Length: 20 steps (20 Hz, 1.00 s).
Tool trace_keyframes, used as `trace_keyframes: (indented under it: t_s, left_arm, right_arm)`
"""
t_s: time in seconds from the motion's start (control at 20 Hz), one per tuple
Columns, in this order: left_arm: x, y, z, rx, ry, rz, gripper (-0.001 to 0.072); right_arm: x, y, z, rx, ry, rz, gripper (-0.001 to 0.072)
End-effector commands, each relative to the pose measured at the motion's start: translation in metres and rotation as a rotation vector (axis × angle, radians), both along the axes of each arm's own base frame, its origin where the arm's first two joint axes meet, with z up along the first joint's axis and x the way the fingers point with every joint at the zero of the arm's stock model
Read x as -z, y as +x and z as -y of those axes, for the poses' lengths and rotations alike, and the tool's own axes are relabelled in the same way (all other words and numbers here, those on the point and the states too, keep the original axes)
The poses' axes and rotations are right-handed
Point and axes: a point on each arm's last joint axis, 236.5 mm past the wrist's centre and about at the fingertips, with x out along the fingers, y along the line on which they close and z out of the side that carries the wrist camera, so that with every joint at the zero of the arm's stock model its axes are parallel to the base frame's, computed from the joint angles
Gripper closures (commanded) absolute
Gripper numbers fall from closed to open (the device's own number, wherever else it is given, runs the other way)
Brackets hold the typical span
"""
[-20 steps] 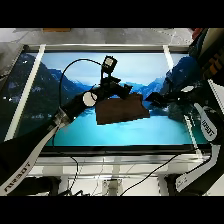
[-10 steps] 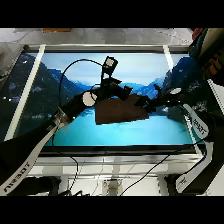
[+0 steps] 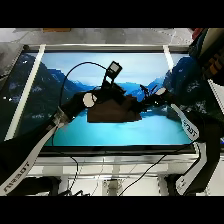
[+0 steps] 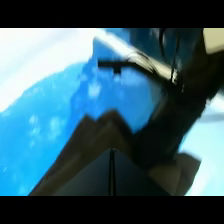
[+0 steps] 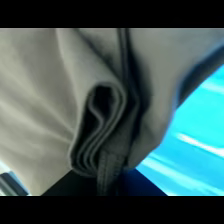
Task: Fold the clothes and pants, and hang the long-sleeved shirts on hangers.
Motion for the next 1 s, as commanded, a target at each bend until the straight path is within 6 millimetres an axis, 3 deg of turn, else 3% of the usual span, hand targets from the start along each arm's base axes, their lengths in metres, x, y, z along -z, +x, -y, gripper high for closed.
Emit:
trace_keyframes:
  t_s: [0.0, 0.1, 0.2, 0.3, 0.4, 0.55, 0.65, 0.85, 0.95]
  left_arm:
    - [0.061, -0.011, -0.067, 0.057, 0.406, -0.072, 0.0696]
    - [0.078, -0.003, -0.126, -0.086, 0.531, -0.175, 0.0696]
    - [0.085, 0.005, -0.191, -0.274, 0.615, -0.274, 0.0696]
    - [0.083, 0.010, -0.246, -0.480, 0.593, -0.372, 0.0696]
    - [0.071, 0.014, -0.286, -0.658, 0.492, -0.436, 0.0696]
    - [0.037, 0.014, -0.313, -0.778, 0.329, -0.450, 0.0696]
    - [0.012, 0.011, -0.322, -0.804, 0.287, -0.409, 0.0696]
    - [-0.022, 0.002, -0.320, -0.801, 0.243, -0.339, 0.0696]
    - [-0.029, 0.000, -0.319, -0.798, 0.233, -0.324, 0.0696]
  right_arm:
    - [-0.032, 0.015, 0.002, -0.010, 0.025, 0.058, 0.0698]
    - [-0.057, 0.027, 0.027, 0.015, 0.022, 0.099, 0.0698]
    - [-0.080, 0.038, 0.067, 0.080, -0.002, 0.145, 0.0698]
    - [-0.098, 0.044, 0.124, 0.196, -0.066, 0.162, 0.0698]
    - [-0.115, 0.043, 0.191, 0.337, -0.144, 0.170, 0.0698]
    - [-0.147, 0.027, 0.289, 0.560, -0.228, 0.197, 0.0698]
    - [-0.162, 0.003, 0.353, 0.731, -0.279, 0.181, 0.0698]
    - [-0.189, -0.065, 0.461, 1.078, -0.360, 0.128, 0.0697]
    - [-0.195, -0.107, 0.498, 1.256, -0.390, 0.054, 0.0698]
